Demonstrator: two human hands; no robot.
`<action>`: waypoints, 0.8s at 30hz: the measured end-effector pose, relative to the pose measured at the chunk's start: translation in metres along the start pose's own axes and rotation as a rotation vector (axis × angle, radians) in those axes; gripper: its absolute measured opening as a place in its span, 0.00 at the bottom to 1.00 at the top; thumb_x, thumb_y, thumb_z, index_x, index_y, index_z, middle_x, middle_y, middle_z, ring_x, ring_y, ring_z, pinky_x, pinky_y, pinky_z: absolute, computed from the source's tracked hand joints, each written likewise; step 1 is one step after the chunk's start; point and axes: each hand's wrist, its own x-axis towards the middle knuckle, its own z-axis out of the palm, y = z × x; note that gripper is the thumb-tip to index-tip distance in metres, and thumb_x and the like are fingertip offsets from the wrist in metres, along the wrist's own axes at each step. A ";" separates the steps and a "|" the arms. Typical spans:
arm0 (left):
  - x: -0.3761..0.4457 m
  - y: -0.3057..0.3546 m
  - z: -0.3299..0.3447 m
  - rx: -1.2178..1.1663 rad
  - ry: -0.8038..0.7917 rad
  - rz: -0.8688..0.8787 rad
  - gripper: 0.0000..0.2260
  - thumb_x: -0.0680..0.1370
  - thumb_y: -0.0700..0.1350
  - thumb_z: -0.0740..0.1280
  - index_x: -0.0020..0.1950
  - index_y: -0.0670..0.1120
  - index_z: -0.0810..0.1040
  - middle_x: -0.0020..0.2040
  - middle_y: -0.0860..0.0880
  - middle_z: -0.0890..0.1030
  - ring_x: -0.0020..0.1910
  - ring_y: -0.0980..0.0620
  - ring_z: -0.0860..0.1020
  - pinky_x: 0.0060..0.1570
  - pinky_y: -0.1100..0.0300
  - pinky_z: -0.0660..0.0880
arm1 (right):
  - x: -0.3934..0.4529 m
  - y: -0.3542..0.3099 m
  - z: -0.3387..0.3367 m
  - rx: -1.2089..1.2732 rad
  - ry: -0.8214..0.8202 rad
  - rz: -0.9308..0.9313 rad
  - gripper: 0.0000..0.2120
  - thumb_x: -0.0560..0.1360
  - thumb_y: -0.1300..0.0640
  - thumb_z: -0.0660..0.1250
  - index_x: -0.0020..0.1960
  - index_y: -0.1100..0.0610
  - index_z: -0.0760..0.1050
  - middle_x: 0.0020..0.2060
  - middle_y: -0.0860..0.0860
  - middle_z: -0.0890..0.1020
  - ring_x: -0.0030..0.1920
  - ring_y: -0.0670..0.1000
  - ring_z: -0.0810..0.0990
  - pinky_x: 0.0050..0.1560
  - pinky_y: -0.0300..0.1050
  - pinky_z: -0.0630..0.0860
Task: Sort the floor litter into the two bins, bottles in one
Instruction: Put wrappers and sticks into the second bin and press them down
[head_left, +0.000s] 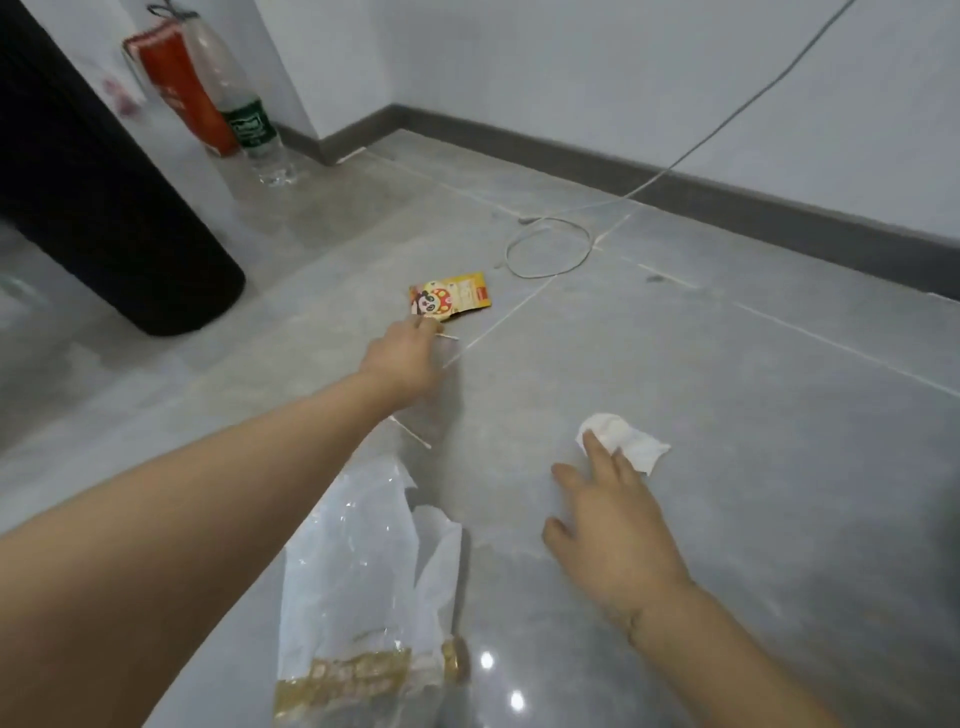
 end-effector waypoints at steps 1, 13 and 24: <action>0.011 -0.006 0.002 0.043 -0.002 -0.017 0.24 0.77 0.46 0.64 0.72 0.45 0.64 0.72 0.43 0.65 0.69 0.42 0.66 0.65 0.47 0.67 | 0.001 -0.002 0.004 -0.008 -0.014 0.012 0.25 0.77 0.51 0.57 0.73 0.50 0.59 0.77 0.52 0.44 0.76 0.58 0.50 0.75 0.49 0.52; 0.040 -0.021 0.023 0.241 0.184 0.160 0.13 0.81 0.49 0.59 0.59 0.42 0.75 0.59 0.40 0.76 0.53 0.36 0.77 0.50 0.49 0.72 | -0.003 0.008 0.006 0.226 0.183 -0.010 0.25 0.78 0.53 0.55 0.75 0.55 0.58 0.74 0.45 0.58 0.73 0.46 0.59 0.70 0.38 0.61; -0.065 0.017 -0.020 -0.720 0.165 0.143 0.05 0.78 0.42 0.67 0.43 0.45 0.78 0.39 0.50 0.81 0.37 0.58 0.77 0.41 0.66 0.72 | -0.035 -0.014 -0.024 0.911 0.354 0.231 0.13 0.75 0.60 0.67 0.59 0.54 0.78 0.56 0.46 0.79 0.57 0.43 0.76 0.55 0.28 0.70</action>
